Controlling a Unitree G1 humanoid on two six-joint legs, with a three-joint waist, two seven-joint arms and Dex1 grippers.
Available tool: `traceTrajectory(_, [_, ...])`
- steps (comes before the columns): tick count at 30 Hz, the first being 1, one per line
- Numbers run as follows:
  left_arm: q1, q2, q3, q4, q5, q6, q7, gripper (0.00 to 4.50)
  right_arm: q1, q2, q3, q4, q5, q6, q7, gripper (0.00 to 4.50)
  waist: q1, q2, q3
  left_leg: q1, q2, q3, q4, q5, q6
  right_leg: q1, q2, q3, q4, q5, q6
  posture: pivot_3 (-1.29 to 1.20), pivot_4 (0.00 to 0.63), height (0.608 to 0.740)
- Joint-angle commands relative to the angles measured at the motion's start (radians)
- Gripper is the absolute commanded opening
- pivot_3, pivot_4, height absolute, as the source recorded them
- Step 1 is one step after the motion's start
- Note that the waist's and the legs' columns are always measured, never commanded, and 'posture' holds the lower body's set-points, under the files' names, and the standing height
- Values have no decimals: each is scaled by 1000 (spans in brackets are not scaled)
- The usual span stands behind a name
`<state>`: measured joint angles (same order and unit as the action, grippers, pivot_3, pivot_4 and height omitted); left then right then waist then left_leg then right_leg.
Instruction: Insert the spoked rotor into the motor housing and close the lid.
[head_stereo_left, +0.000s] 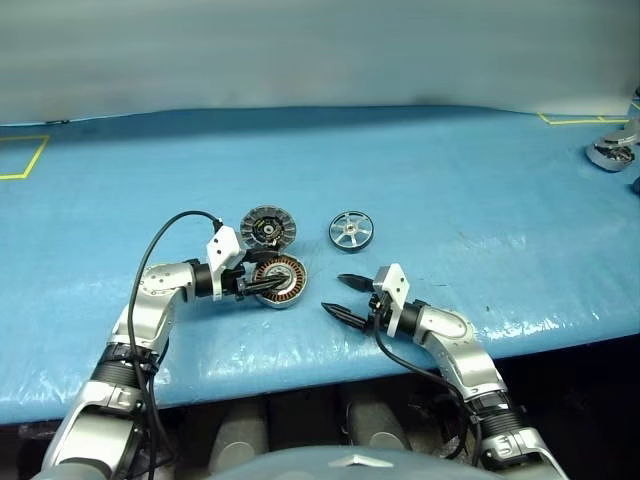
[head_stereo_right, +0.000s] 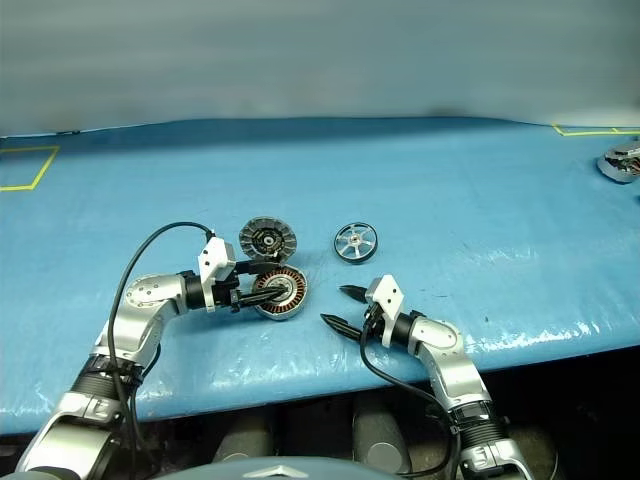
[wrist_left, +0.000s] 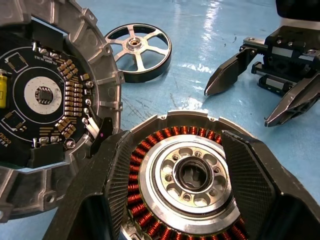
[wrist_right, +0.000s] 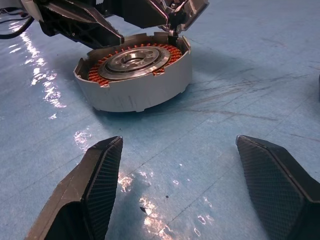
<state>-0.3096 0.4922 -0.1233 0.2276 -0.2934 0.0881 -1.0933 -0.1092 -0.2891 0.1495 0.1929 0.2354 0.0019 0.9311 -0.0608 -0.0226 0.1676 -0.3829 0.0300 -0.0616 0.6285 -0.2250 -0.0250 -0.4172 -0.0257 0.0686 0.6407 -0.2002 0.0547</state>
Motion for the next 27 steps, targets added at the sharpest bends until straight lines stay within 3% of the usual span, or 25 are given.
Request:
traceTrajectory(1, [-9, -7, 17, -41, -22, 10, -5, 2563, -12, -5, 0, -1, -1, -19, 3, 3825, 0, 0, 0, 0, 0, 0, 0, 0, 0, 0, 0, 0, 0, 0, 0, 0, 150, 740])
traceTrajectory(9, [-16, -12, 5, -24, 1, 5, -11, 56, -12, -7, 1, -3, -4, -21, 2, 3825, 0, 0, 0, 0, 0, 0, 0, 0, 0, 0, 0, 0, 0, 0, 0, 0, 150, 740])
traceTrajectory(27, [-9, 19, -71, -17, 93, 53, -19, 56, -6, -6, 4, -12, -12, -28, -9, 3825, 0, 0, 0, 1, 0, 0, 0, 0, 0, 1, 0, 0, 0, 0, 0, 0, 150, 740])
